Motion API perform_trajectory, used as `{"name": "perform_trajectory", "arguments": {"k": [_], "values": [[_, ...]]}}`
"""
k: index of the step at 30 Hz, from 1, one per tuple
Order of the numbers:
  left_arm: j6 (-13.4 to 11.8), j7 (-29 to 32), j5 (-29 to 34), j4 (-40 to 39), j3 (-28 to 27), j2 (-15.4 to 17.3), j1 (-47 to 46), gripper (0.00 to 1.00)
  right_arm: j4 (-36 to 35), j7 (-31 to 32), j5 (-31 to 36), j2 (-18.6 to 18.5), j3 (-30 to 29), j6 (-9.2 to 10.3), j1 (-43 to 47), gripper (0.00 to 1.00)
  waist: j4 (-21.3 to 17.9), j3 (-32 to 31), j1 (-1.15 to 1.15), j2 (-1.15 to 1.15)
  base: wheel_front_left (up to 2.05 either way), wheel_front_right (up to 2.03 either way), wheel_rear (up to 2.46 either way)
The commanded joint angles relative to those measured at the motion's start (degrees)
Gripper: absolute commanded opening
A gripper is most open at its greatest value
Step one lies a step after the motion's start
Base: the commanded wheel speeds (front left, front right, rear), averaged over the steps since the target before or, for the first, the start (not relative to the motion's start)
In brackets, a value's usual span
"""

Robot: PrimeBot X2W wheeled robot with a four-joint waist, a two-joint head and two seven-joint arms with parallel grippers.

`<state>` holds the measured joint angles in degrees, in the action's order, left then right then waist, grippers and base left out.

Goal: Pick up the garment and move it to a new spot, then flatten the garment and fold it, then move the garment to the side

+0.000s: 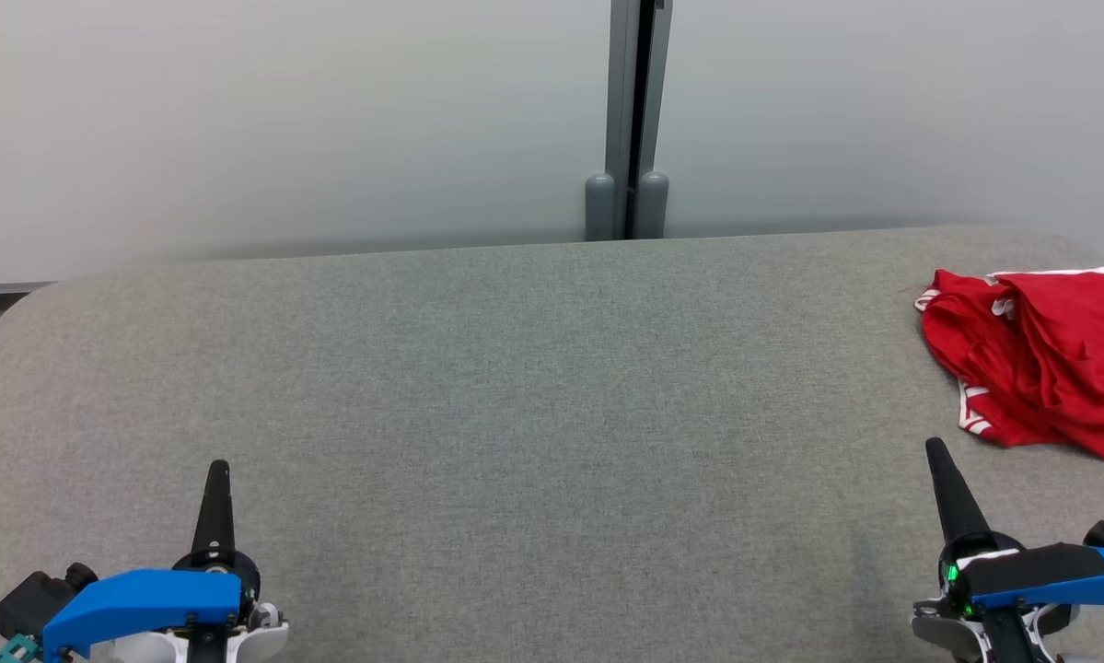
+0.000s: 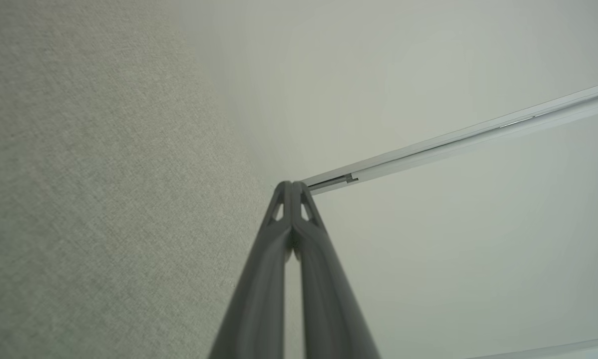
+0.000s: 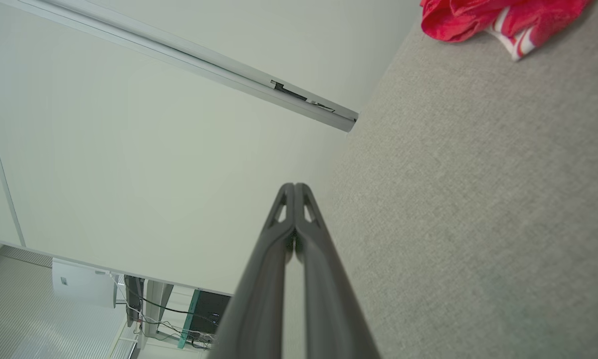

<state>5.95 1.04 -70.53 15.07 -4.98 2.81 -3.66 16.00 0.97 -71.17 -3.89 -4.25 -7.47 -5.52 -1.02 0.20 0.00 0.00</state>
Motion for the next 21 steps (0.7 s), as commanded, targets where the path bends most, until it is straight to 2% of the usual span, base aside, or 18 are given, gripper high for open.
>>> {"name": "perform_trajectory", "arguments": {"k": [1, 21], "values": [[0.4, 0.4, -1.4, -0.6, -0.4, 0.1, -1.3, 0.00, -0.7, 0.5, -1.5, 0.1, -0.4, -0.03, -0.9, 0.00, 0.0, 0.0, 0.00, 0.00, 0.00, 0.00, 0.00], [1.1, 3.0, -11.2, -0.8, -1.1, 0.1, -2.0, 0.00, -1.4, 3.0, -11.0, 0.6, -1.3, -0.04, -1.0, 0.00, 0.5, 0.0, 0.00, 0.00, 0.00, 0.00, 0.00]]}}
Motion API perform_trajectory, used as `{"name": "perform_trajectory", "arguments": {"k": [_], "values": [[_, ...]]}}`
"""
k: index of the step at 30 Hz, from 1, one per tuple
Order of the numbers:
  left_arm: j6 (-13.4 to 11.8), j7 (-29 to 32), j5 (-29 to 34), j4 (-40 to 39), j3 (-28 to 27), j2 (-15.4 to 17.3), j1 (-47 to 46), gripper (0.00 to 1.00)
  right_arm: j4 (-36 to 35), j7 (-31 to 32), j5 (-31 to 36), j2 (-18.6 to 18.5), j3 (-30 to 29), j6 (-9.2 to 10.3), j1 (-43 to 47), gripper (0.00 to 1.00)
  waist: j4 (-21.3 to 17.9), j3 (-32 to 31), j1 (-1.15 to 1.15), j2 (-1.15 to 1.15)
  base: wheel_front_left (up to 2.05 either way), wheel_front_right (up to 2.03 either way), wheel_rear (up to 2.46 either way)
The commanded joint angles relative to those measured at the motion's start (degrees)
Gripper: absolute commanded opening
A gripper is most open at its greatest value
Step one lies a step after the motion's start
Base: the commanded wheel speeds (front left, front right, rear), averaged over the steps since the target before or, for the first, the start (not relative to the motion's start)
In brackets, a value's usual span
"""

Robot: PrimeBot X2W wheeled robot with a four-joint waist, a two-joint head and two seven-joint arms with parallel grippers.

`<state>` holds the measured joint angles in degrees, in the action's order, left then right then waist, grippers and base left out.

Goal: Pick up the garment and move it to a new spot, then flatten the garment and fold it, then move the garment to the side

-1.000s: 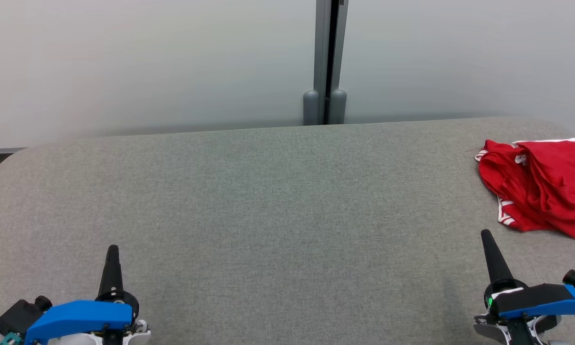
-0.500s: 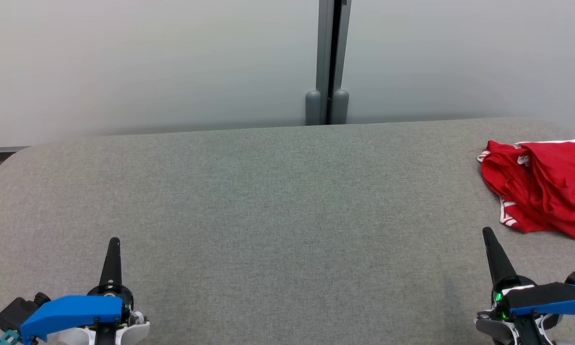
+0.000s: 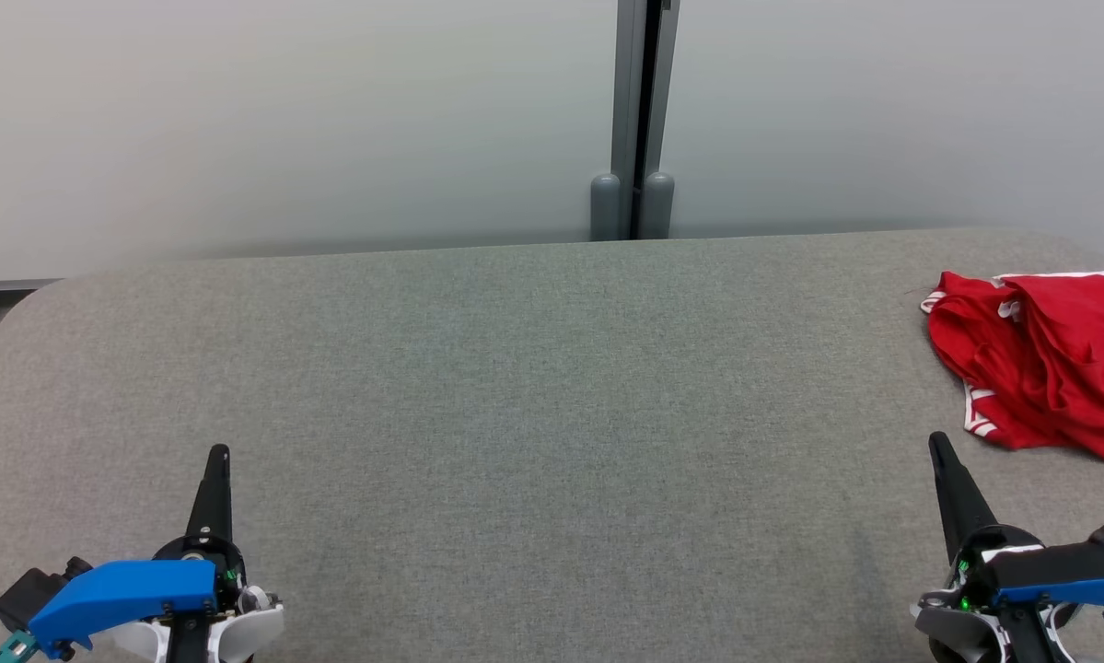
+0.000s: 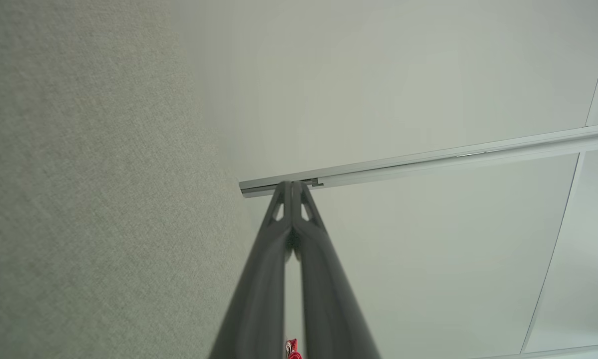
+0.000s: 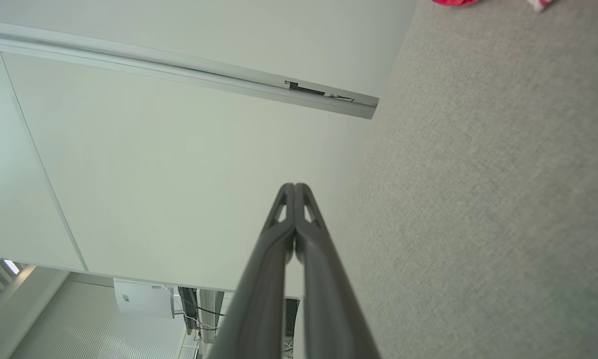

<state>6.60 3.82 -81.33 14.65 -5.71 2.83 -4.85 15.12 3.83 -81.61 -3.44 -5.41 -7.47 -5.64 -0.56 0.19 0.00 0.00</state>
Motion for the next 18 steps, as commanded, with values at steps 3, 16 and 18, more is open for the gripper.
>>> {"name": "perform_trajectory", "arguments": {"k": [3, 16, 18], "values": [[0.5, 0.5, -1.7, -0.5, -0.4, 0.1, -1.0, 0.00, -0.6, 0.5, -1.9, 0.2, -0.3, -0.04, -0.9, 0.00, 0.1, 0.0, 0.00, 0.00, 0.00, 0.00, 0.00], [0.8, 1.9, -7.2, -0.6, -0.7, 0.1, -1.6, 0.00, -1.0, 1.9, -7.1, 0.5, -0.9, -0.04, -0.9, 0.00, 0.3, 0.0, 0.00, 0.00, 0.00, 0.00, 0.00], [0.9, 2.2, -8.0, -0.6, -0.7, 0.1, -1.5, 0.00, -1.0, 2.2, -7.9, 0.5, -1.0, -0.04, -0.9, 0.00, 0.4, 0.0, 0.00, 0.00, 0.00, 0.00, 0.00]]}}
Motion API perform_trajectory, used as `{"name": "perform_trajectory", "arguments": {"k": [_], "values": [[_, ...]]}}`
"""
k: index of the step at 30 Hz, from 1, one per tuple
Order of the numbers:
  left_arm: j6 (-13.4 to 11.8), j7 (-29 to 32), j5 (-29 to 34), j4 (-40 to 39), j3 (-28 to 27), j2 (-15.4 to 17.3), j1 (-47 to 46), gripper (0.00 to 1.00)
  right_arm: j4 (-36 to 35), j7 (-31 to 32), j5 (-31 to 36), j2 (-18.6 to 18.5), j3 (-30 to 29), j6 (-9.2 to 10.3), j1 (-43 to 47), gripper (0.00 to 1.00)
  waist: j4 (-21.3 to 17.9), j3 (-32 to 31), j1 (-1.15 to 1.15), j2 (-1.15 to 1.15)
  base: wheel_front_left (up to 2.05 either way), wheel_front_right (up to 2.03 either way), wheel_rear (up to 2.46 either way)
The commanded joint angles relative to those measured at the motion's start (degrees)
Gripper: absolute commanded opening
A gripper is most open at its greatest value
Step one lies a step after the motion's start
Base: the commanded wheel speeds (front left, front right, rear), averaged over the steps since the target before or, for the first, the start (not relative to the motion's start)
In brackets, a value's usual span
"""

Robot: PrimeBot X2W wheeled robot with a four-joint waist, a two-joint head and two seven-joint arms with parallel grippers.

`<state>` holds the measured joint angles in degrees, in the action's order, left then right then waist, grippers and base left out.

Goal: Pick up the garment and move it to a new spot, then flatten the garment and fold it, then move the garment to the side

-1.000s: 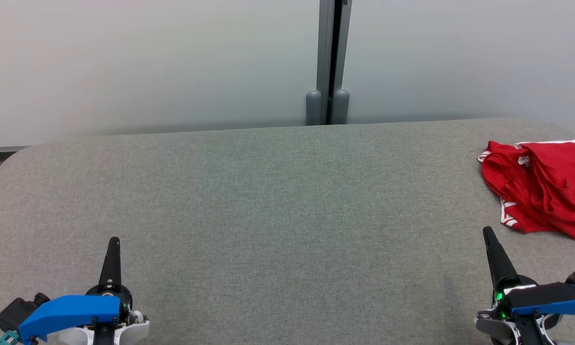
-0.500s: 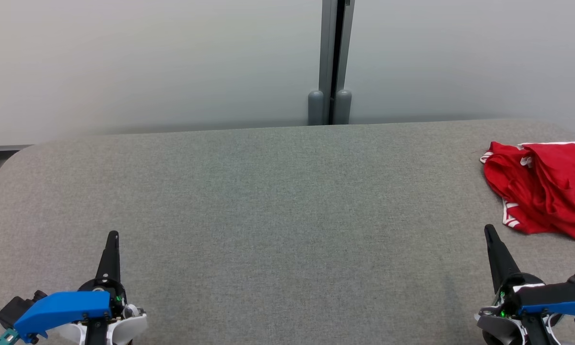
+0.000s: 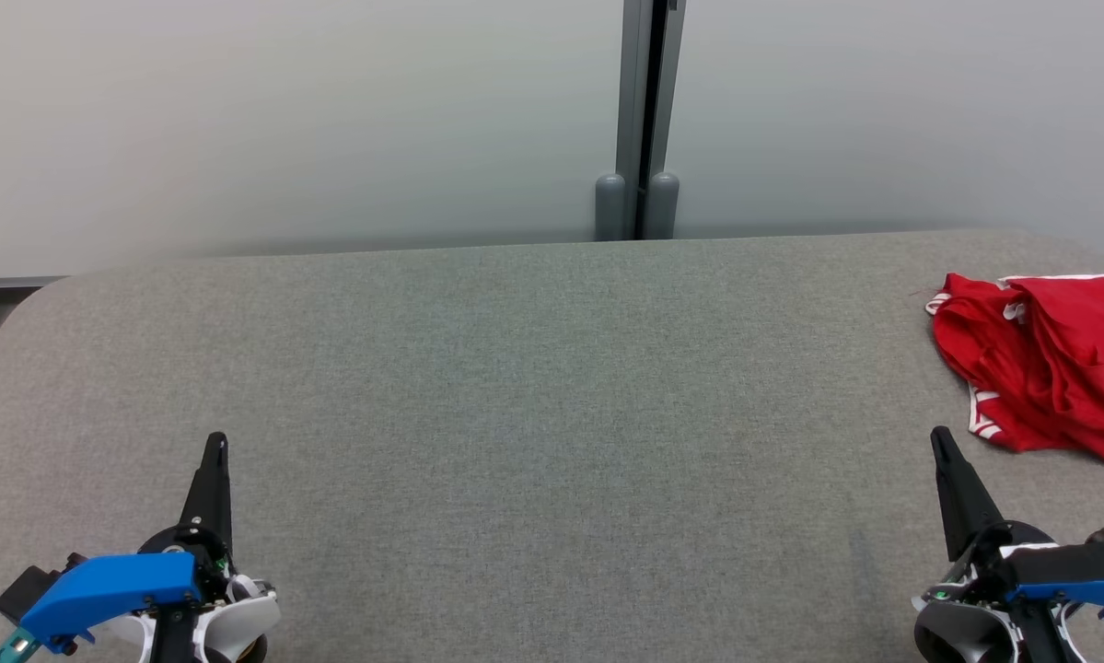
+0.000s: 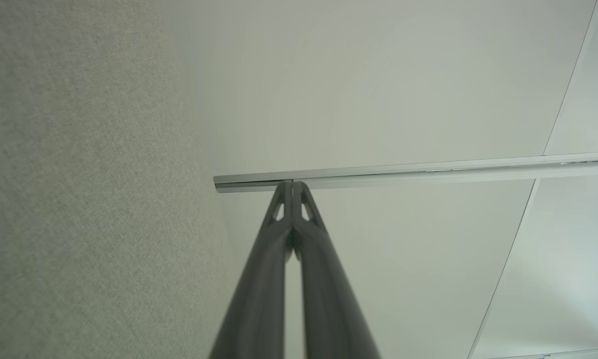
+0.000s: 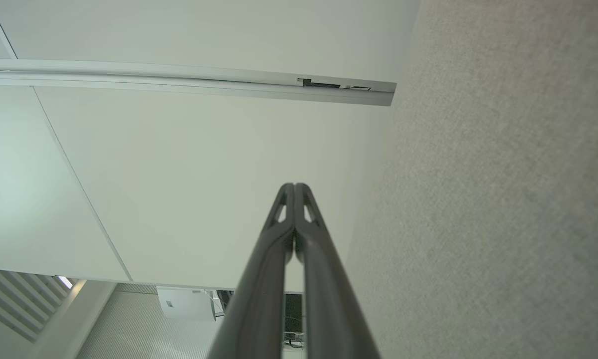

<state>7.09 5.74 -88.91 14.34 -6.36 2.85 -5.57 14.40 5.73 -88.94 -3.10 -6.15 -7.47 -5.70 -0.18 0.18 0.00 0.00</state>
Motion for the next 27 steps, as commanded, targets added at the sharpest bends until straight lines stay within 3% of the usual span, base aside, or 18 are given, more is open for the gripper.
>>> {"name": "perform_trajectory", "arguments": {"k": [1, 9, 27], "values": [[0.4, 0.3, -0.8, -0.3, -0.1, 0.0, -0.8, 0.00, -0.3, 0.3, -1.0, 0.2, -0.3, -0.04, -0.9, 0.00, 0.0, 0.0, 0.00, 0.00, 0.00, 0.00, 0.00], [0.7, 1.1, -3.8, -0.4, -0.3, 0.1, -1.0, 0.00, -0.5, 1.1, -3.8, 0.3, -0.6, -0.04, -0.9, 0.00, 0.2, 0.0, 0.00, 0.00, 0.00, 0.00, 0.00], [0.7, 1.0, -3.6, -0.4, -0.3, 0.1, -1.0, 0.00, -0.5, 1.0, -3.5, 0.3, -0.5, -0.04, -0.9, 0.00, 0.2, 0.0, 0.00, 0.00, 0.00, 0.00, 0.00]]}}
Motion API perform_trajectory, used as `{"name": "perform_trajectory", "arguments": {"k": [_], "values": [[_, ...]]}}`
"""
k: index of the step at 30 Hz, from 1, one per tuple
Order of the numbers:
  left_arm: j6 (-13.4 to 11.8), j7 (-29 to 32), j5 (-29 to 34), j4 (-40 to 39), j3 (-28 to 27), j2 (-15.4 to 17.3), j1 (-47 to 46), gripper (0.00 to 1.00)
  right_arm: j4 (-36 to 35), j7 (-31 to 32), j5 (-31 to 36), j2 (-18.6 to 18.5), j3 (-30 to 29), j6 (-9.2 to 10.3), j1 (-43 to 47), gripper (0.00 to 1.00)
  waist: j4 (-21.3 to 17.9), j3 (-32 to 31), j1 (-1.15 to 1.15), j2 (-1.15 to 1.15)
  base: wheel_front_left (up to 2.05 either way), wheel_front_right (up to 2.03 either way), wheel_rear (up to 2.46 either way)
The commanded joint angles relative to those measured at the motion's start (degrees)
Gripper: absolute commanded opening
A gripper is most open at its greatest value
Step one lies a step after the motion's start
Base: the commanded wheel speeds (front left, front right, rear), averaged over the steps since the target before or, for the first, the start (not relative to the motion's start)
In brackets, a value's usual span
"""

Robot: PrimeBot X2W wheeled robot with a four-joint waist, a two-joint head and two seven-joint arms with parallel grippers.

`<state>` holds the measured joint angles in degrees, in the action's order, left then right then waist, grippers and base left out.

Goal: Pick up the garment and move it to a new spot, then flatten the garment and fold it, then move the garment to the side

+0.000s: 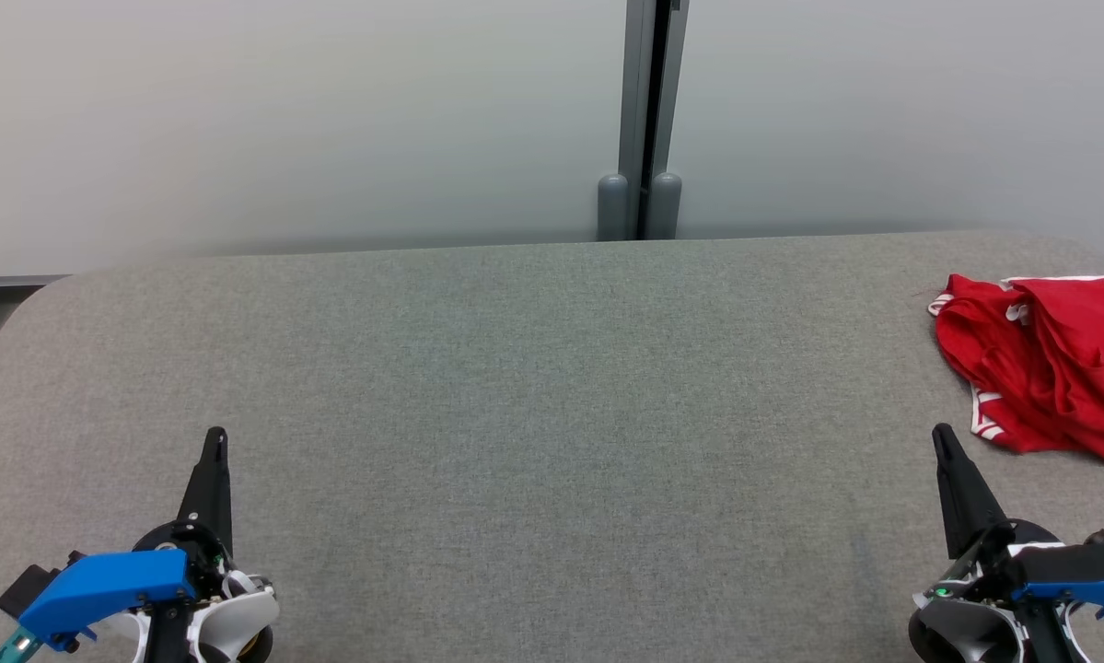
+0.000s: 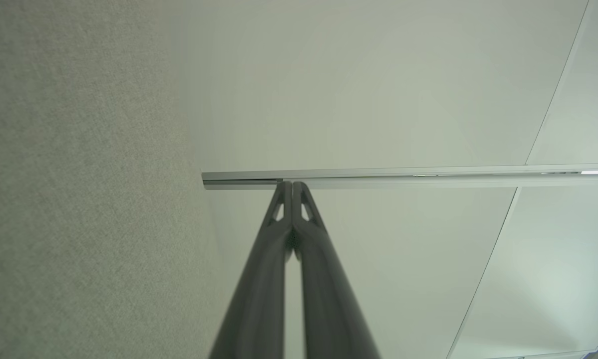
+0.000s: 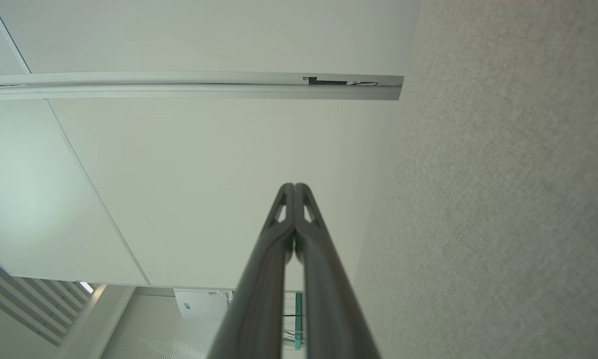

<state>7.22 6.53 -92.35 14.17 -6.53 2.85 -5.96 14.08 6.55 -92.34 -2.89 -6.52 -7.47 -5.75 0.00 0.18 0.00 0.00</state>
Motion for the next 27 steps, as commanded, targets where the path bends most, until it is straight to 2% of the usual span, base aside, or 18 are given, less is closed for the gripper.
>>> {"name": "perform_trajectory", "arguments": {"k": [1, 27], "values": [[0.5, 0.2, -0.1, -0.2, -0.1, 0.1, -0.6, 0.00, -0.2, 0.2, -0.1, 0.1, -0.2, -0.04, -0.8, 0.00, 0.0, 0.0, 0.00, 0.00, 0.00, 0.00, 0.00], [0.4, 0.2, -0.1, -0.2, -0.1, 0.0, -0.6, 0.00, -0.2, 0.2, -0.1, 0.1, -0.1, -0.04, -0.8, 0.00, 0.0, 0.0, 0.00, 0.00, 0.00, 0.00, 0.00]]}}
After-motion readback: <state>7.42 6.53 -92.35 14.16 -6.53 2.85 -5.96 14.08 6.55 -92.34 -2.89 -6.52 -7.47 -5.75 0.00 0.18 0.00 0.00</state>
